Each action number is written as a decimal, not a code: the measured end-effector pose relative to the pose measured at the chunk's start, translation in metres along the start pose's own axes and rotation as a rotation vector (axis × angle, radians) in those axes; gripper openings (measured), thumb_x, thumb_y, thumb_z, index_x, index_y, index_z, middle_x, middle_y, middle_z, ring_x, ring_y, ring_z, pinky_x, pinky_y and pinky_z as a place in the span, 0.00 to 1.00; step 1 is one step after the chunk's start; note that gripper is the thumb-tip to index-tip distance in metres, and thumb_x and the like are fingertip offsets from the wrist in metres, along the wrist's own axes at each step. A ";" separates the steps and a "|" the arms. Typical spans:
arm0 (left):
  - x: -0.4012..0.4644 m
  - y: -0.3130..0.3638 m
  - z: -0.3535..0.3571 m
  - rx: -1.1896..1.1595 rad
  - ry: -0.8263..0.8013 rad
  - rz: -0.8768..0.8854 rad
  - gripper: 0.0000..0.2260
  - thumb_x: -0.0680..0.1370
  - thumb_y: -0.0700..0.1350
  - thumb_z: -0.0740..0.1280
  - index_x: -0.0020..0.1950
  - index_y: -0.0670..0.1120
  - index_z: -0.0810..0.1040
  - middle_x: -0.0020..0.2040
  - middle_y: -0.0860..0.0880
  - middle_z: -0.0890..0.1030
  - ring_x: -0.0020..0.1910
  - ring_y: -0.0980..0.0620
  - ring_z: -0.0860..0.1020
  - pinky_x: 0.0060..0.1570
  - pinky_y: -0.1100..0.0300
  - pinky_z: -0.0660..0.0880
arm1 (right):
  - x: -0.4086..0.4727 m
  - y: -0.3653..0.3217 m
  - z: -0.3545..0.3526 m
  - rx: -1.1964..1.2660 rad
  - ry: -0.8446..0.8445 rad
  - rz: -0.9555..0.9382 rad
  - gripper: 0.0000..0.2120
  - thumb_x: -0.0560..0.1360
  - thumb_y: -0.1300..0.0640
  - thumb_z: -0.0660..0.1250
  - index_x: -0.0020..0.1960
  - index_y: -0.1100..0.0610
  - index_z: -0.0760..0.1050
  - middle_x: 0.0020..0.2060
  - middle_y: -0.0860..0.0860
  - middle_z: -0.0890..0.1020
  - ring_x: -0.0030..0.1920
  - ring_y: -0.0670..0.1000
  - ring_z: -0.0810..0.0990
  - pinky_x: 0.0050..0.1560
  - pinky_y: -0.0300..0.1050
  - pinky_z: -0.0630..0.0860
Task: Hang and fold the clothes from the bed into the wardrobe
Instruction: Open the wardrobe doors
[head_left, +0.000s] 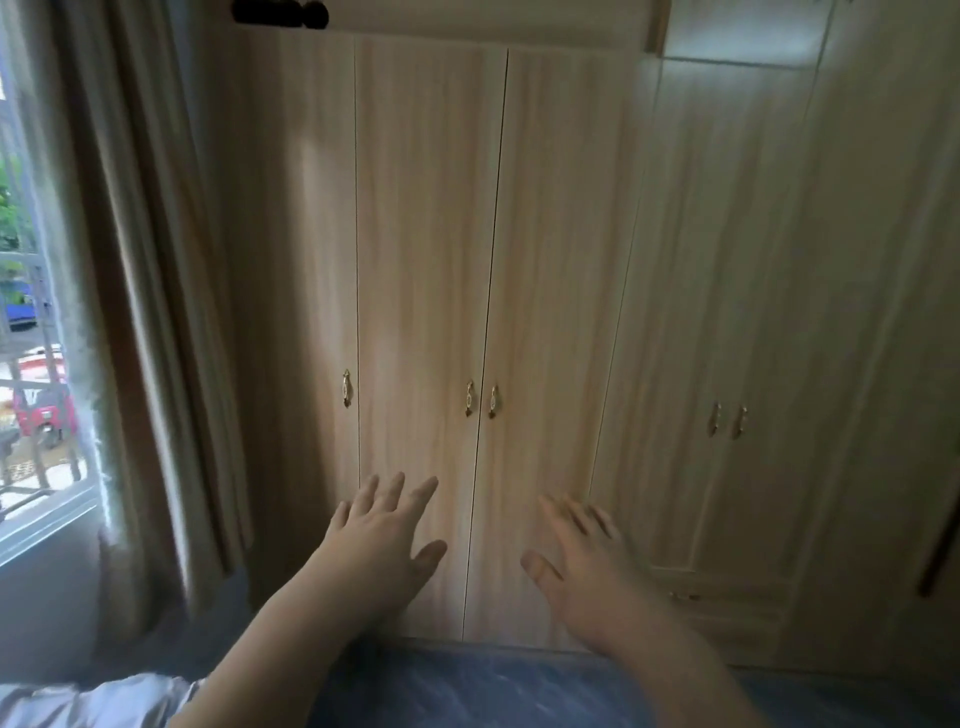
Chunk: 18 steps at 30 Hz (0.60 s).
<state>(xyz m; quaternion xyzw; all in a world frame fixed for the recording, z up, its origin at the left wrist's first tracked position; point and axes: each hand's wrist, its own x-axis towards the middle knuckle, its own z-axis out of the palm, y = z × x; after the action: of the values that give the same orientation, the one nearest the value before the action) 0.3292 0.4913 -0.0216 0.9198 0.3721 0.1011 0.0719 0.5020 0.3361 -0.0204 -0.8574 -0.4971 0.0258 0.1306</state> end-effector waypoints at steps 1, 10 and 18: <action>0.019 -0.008 -0.001 0.008 0.004 0.010 0.31 0.81 0.62 0.54 0.79 0.61 0.40 0.82 0.51 0.43 0.80 0.44 0.40 0.77 0.43 0.44 | 0.019 -0.003 0.003 -0.001 0.012 0.001 0.34 0.82 0.36 0.49 0.81 0.45 0.39 0.81 0.47 0.46 0.80 0.54 0.44 0.78 0.58 0.49; 0.164 -0.061 0.018 -0.005 -0.003 0.024 0.31 0.81 0.62 0.54 0.79 0.61 0.39 0.82 0.51 0.43 0.80 0.45 0.40 0.77 0.44 0.44 | 0.174 0.001 0.033 -0.002 0.007 -0.006 0.37 0.78 0.31 0.44 0.81 0.46 0.41 0.81 0.49 0.49 0.80 0.53 0.47 0.78 0.54 0.50; 0.326 -0.062 0.059 -0.025 0.019 0.076 0.31 0.82 0.60 0.55 0.80 0.61 0.41 0.81 0.52 0.43 0.80 0.46 0.41 0.76 0.46 0.46 | 0.339 0.057 0.068 0.002 0.042 -0.032 0.37 0.79 0.32 0.47 0.81 0.46 0.42 0.81 0.50 0.50 0.80 0.54 0.48 0.78 0.55 0.52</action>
<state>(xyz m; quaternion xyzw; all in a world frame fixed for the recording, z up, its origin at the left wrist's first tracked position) 0.5308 0.7598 -0.0486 0.9313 0.3364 0.1174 0.0761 0.7096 0.6135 -0.0713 -0.8496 -0.5079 0.0063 0.1420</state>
